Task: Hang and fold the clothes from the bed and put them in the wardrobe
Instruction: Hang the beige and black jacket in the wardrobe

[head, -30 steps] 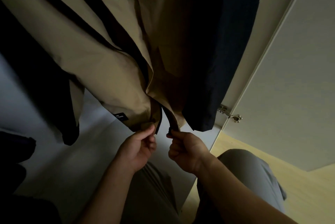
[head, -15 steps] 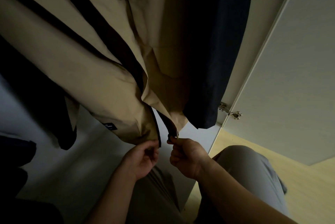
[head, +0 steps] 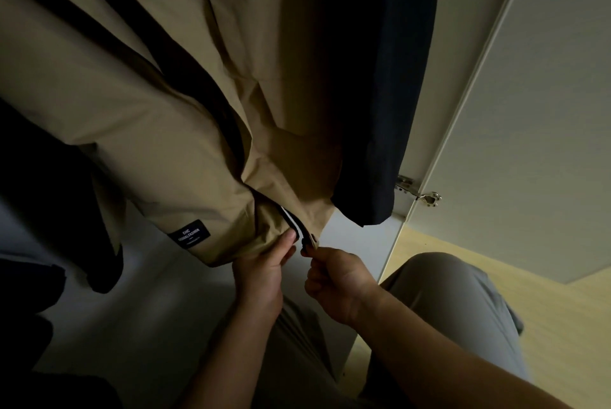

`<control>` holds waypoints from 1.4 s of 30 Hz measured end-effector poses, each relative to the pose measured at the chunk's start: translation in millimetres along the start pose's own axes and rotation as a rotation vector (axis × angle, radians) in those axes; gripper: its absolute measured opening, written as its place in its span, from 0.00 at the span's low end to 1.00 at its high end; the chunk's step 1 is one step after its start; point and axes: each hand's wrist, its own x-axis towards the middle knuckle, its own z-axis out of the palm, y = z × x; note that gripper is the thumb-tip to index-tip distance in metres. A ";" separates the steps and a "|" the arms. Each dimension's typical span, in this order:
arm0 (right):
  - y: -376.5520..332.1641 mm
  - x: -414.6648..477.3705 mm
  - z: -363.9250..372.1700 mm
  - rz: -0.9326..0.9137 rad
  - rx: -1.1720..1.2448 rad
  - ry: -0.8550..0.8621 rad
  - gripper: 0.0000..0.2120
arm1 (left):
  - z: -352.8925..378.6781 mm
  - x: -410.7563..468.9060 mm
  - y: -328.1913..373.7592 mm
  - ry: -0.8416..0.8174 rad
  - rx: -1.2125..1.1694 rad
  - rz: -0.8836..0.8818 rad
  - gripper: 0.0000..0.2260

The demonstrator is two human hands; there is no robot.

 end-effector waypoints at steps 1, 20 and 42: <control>-0.3 -0.3 0.9 -0.002 0.003 0.006 0.05 | 1.1 -1.2 0.0 0.004 -0.004 0.007 0.25; 4.8 0.3 14.3 -0.046 -0.045 0.042 0.04 | -3.3 -2.3 -8.4 0.072 0.231 0.168 0.08; 5.6 -6.3 11.6 0.086 0.014 -0.053 0.08 | -35.3 3.8 -6.0 -0.019 0.695 0.227 0.09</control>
